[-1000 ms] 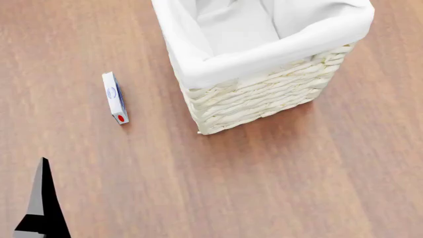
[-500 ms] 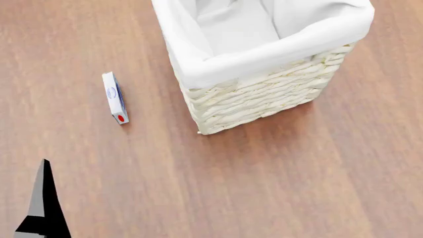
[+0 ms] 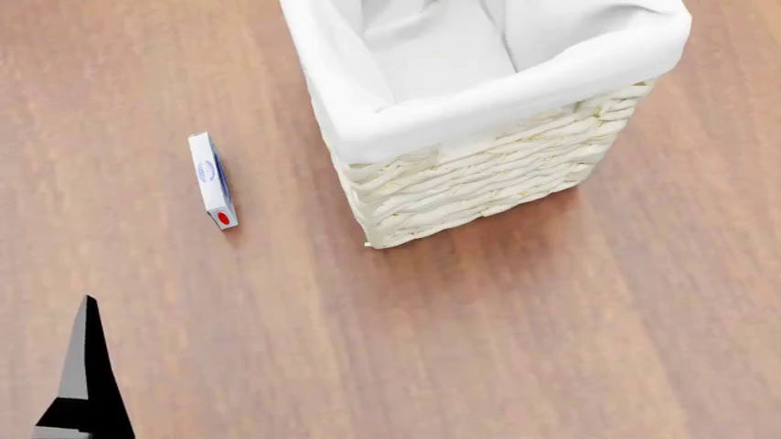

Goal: Pick up the alphabet soup and the cream cheese box, and put them in the basket.

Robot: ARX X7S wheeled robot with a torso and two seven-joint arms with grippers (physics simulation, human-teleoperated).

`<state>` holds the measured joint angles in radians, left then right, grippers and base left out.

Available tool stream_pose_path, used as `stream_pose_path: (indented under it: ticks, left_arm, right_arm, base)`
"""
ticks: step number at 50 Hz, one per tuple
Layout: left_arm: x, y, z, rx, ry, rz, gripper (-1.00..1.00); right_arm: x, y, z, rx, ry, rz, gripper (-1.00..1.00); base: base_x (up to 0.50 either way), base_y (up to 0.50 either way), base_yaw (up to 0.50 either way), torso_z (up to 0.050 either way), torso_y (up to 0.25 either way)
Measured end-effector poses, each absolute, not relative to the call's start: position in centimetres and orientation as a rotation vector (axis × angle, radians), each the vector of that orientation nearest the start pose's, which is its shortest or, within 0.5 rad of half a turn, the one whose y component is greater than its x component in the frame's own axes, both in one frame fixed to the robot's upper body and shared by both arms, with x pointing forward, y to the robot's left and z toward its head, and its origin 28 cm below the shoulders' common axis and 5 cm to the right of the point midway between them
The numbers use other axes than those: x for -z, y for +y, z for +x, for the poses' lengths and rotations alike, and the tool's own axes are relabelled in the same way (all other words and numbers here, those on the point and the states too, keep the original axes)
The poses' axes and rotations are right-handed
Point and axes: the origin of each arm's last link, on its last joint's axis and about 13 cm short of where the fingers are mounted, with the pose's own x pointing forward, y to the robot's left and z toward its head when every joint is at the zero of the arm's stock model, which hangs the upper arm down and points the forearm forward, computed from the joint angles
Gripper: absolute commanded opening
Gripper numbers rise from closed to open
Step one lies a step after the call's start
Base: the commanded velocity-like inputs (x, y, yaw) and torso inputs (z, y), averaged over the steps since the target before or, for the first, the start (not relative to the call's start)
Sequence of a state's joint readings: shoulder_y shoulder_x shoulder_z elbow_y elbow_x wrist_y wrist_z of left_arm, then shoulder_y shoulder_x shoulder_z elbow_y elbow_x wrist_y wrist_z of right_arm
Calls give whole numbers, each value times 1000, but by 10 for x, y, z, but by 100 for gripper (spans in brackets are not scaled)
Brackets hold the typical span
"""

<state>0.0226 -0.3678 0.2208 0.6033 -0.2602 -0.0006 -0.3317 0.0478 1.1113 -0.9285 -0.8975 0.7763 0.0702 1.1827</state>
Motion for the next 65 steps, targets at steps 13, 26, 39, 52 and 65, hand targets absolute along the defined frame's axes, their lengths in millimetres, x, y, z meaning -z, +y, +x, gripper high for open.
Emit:
stream_pose_path:
  ticks: [13, 26, 39, 52, 65]
  left_arm:
    - [-127, 212, 184, 59, -477, -46, 100]
    - [-128, 213, 184, 51, -479, -47, 100]
    - [-129, 213, 183, 44, -479, -45, 100]
    - [-129, 213, 183, 39, -478, -43, 100]
    - [-129, 215, 182, 30, -478, -39, 100]
  right_arm:
    - [-118, -115, 90, 1, 216, -76, 100]
    - [-112, -115, 96, -6, 228, -70, 100]
    - [-103, -117, 103, -9, 239, -65, 100]
    - [-97, -118, 109, -12, 254, -53, 100]
    - [-86, -119, 115, -17, 273, -47, 100]
  base:
    - [0, 0, 0, 0, 0]
    - [0, 0, 0, 0, 0]
    - [0, 0, 0, 0, 0]
    - [0, 0, 0, 0, 0]
    - [0, 0, 0, 0, 0]
